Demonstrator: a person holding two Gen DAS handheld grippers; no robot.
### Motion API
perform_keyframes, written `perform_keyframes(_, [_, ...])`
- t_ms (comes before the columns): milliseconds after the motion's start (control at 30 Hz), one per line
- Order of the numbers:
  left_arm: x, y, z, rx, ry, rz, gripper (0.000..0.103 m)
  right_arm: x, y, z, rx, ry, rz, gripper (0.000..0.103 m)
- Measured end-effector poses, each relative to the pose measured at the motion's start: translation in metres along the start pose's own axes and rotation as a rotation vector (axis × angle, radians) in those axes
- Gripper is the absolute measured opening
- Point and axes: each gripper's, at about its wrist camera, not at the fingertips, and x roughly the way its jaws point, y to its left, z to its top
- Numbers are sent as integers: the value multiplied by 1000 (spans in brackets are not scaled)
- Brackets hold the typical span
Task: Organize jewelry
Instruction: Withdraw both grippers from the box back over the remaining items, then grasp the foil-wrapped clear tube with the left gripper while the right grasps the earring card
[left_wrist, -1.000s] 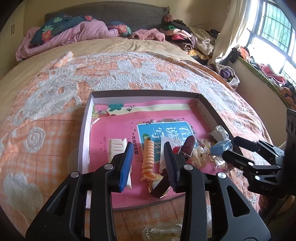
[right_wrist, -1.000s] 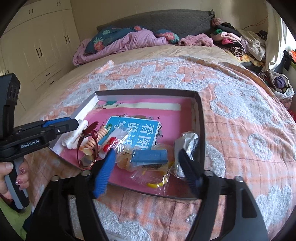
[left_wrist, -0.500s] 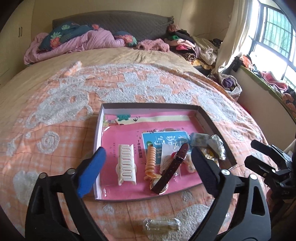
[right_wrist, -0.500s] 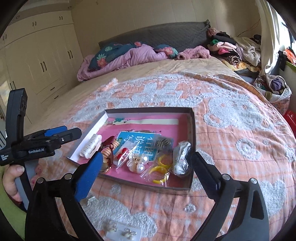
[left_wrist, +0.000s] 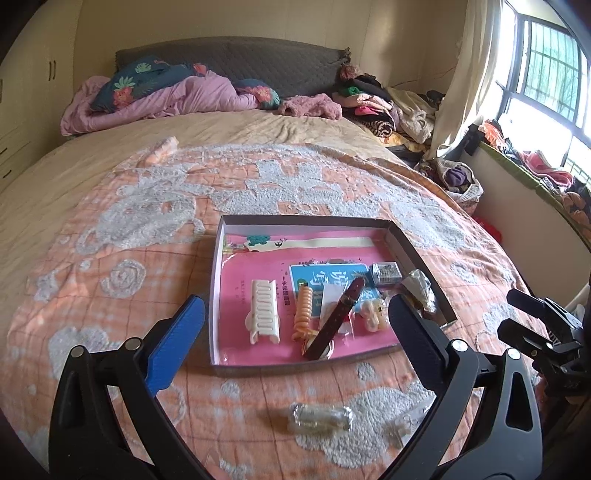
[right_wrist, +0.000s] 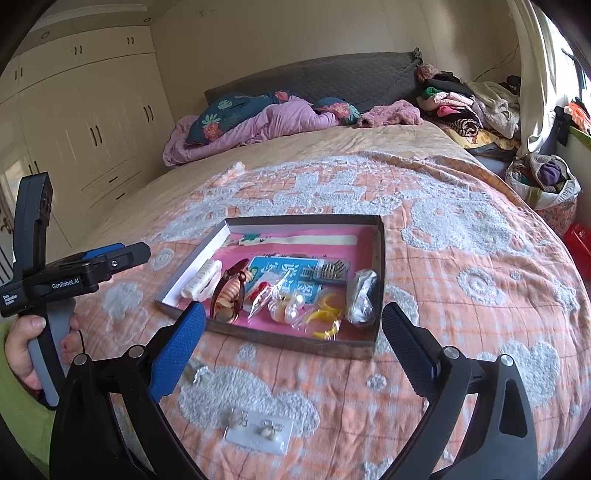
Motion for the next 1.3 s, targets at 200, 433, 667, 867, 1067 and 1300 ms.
perform_keyframes(200, [-8, -2, -10, 7, 8, 13, 93, -5, 4, -16, 8, 19, 6, 95])
perform_keyframes(433, [-7, 0, -26, 5, 40, 34, 93, -2, 12, -37, -3, 67, 16, 95])
perform_keyframes(667, [-4, 2, -42, 14, 77, 57, 93, 2, 17, -48, -9, 99, 26, 95])
perform_keyframes(867, [-1, -1, -52, 34, 100, 66, 93, 8, 25, -60, -38, 133, 14, 95])
perform_keyframes(1067, [3, -3, -61, 48, 123, 71, 93, 21, 30, -74, -41, 184, -1, 95])
perform_keyframes(1300, [10, 1, -75, 34, 169, 60, 93, 41, 36, -91, -43, 251, -12, 95])
